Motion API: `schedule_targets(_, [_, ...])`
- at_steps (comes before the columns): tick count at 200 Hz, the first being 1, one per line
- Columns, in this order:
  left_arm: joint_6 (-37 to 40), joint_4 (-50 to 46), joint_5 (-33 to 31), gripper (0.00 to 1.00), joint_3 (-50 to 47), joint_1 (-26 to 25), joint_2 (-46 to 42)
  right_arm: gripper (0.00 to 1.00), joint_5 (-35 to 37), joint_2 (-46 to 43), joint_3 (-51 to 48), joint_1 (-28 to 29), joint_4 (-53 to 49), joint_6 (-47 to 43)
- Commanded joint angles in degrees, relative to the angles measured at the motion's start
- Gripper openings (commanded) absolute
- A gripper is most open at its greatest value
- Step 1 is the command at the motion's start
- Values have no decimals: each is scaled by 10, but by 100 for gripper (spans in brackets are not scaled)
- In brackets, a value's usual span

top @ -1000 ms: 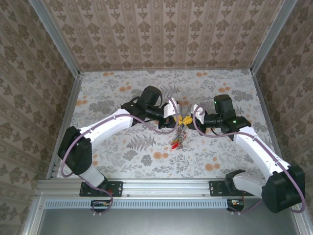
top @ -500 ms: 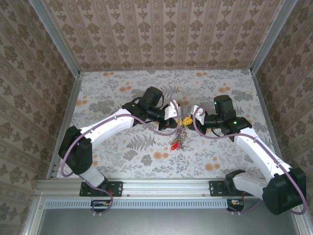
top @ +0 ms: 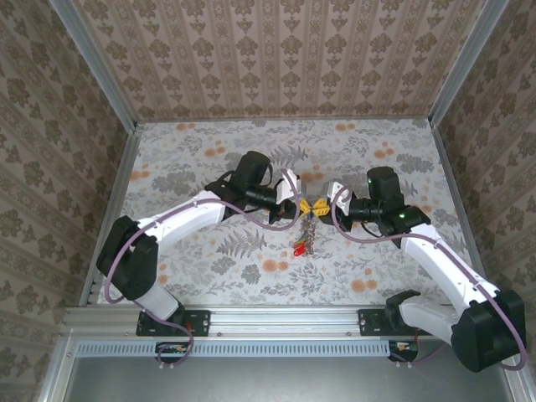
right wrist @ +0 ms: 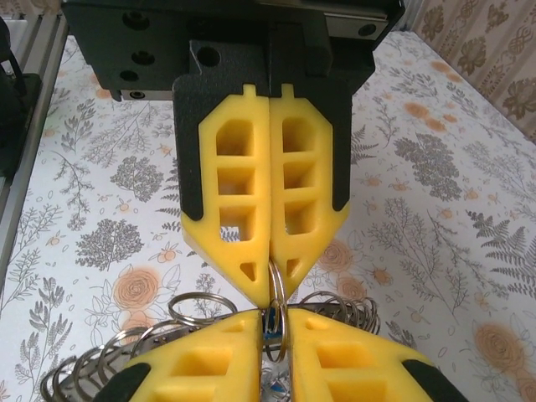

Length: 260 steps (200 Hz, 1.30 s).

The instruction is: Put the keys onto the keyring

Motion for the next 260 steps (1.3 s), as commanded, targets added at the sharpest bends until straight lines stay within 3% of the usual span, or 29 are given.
schedule_targets(1, [-27, 65, 49, 0, -2, 4, -37, 18, -15, 14, -12, -1, 18, 14])
schedule_targets(76, [-32, 70, 54, 0, -8, 7, -35, 19, -32, 12, -18, -6, 55, 38])
schedule_targets(168, [-10, 28, 27, 0, 10, 7, -27, 37, 17, -42, -3, -6, 6, 10])
schedule_targets(260, [-11, 24, 34, 0, 19, 5, -24, 26, -36, 11, 17, -4, 45, 29])
